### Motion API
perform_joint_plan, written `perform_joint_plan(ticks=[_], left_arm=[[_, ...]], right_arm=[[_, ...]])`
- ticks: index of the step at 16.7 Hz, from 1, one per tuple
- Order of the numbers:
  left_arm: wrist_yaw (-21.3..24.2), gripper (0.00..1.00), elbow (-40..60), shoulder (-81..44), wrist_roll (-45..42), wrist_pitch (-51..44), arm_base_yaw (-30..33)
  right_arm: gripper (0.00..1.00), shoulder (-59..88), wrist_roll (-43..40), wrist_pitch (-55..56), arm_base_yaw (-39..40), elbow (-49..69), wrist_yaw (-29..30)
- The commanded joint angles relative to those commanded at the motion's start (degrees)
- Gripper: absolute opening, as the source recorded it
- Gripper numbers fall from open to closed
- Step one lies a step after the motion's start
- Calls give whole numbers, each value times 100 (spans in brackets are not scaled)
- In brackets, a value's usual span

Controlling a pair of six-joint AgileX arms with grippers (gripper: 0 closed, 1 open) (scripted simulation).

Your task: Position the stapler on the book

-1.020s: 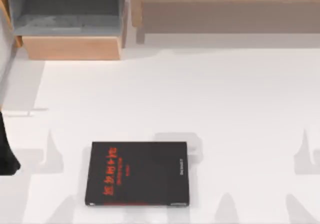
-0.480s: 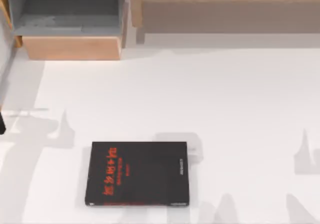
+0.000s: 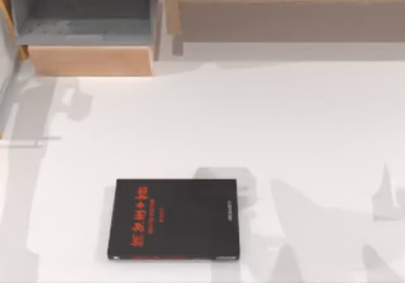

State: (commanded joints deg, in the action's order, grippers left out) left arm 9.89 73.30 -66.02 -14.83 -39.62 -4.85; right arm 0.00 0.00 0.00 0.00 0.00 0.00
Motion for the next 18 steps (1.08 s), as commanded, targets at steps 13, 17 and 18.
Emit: perform_joint_plan(ticks=[13, 17, 18], left_arm=[[-649, 100, 6498, -7227, -1187, -3970, -1347], [-713, 100, 7633, -8428, -1106, -4482, -1467], [-713, 100, 7828, -8590, -1079, -4525, -1455]], right_arm=[[100, 0, 0, 0, 0, 0, 0], [100, 0, 0, 0, 0, 0, 0], [100, 0, 0, 0, 0, 0, 0]])
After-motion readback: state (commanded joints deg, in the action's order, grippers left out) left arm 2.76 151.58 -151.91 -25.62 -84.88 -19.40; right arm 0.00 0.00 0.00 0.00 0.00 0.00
